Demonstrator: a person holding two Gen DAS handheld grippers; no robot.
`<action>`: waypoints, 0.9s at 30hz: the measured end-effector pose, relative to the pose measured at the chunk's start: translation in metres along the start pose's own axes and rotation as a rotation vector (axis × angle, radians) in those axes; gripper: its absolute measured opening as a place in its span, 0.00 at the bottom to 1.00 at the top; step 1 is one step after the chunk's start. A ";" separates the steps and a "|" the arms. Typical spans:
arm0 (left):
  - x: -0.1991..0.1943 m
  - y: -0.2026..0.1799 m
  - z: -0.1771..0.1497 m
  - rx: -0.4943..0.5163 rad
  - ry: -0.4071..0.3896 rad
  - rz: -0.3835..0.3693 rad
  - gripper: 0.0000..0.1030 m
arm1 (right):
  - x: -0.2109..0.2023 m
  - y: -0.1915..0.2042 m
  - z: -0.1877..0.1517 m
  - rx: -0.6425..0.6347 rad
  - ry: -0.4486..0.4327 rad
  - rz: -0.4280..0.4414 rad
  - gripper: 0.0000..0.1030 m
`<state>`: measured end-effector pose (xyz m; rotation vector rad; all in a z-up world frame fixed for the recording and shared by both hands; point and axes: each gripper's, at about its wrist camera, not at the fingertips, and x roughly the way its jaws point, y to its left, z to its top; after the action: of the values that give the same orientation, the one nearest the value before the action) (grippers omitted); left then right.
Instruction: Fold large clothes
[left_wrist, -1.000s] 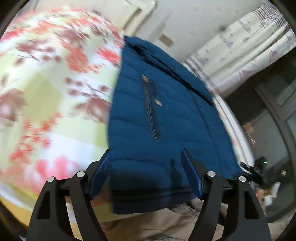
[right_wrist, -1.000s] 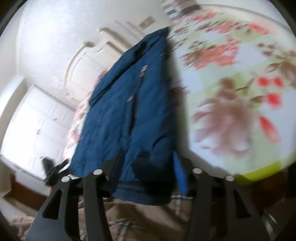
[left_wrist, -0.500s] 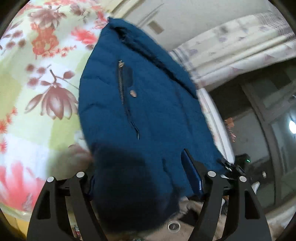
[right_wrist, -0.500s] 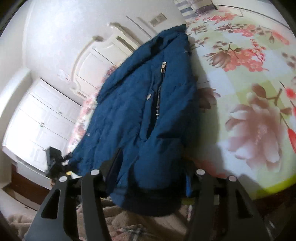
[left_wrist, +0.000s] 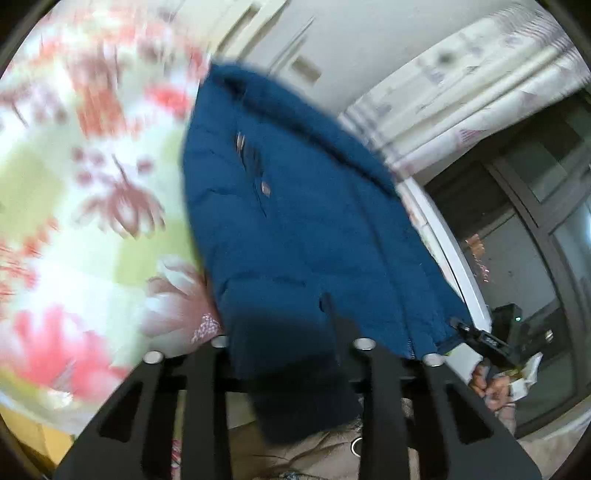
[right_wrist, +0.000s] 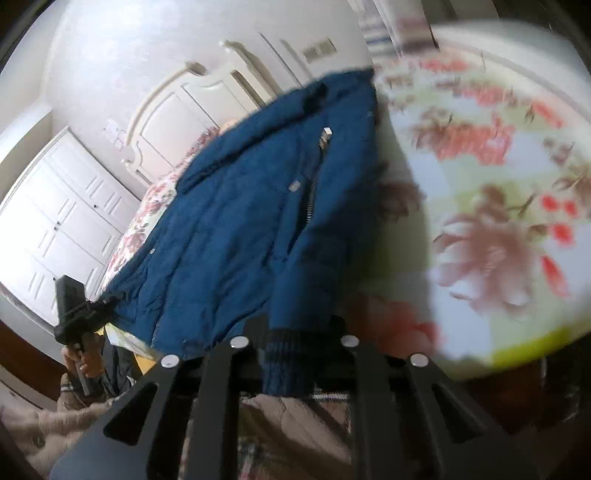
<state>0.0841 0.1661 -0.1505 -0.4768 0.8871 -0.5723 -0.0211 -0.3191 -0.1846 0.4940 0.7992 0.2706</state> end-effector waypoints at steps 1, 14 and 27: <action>-0.010 -0.005 -0.001 0.000 -0.021 -0.021 0.14 | -0.011 0.002 -0.003 -0.006 -0.010 0.011 0.13; -0.138 -0.062 -0.021 0.066 -0.197 -0.349 0.14 | -0.159 0.078 -0.015 -0.215 -0.233 0.180 0.14; 0.043 0.059 0.212 -0.491 -0.088 -0.175 0.96 | 0.027 0.002 0.228 0.223 -0.251 0.049 0.70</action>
<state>0.2960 0.2153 -0.0950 -1.0245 0.9063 -0.4855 0.1655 -0.3790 -0.0653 0.7427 0.5746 0.1603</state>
